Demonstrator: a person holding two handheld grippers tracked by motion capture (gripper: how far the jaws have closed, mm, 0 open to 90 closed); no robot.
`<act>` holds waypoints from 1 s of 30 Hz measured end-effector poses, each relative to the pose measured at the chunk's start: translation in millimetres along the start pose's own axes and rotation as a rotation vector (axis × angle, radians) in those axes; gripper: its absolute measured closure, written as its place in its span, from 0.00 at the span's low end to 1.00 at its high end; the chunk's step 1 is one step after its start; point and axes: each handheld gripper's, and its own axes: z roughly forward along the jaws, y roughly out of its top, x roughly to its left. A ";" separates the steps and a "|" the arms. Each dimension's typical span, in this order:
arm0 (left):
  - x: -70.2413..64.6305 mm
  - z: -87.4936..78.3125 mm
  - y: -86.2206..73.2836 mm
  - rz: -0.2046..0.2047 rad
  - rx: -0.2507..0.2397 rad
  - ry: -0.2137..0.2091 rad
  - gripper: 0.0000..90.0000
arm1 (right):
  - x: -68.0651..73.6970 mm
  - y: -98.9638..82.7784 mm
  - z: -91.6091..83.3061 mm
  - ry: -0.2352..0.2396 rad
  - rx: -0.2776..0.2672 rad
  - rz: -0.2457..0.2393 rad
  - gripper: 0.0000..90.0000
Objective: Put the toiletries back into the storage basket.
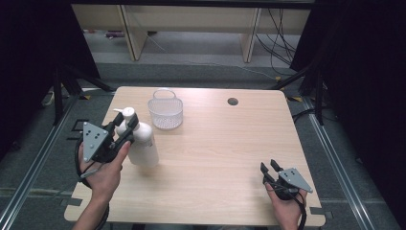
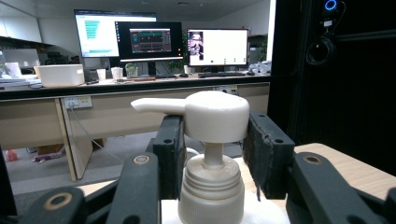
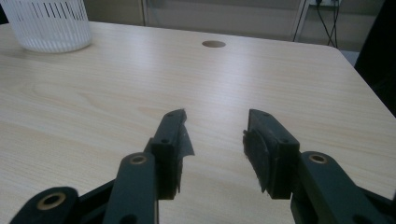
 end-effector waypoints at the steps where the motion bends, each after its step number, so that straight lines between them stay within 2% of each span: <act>1: -0.1 0.6 0.9 0.000 -0.001 0.000 0.66 | 0.2 0.0 -0.1 -0.001 0.001 0.003 0.64; 19: -0.5 16.7 12.2 -0.002 -0.028 -0.005 0.66 | 0.0 0.0 0.2 -0.001 -0.001 0.002 0.64; 30: 0.3 29.1 17.7 -0.007 -0.029 -0.012 0.65 | 0.5 -0.1 -0.3 -0.003 0.004 0.019 0.64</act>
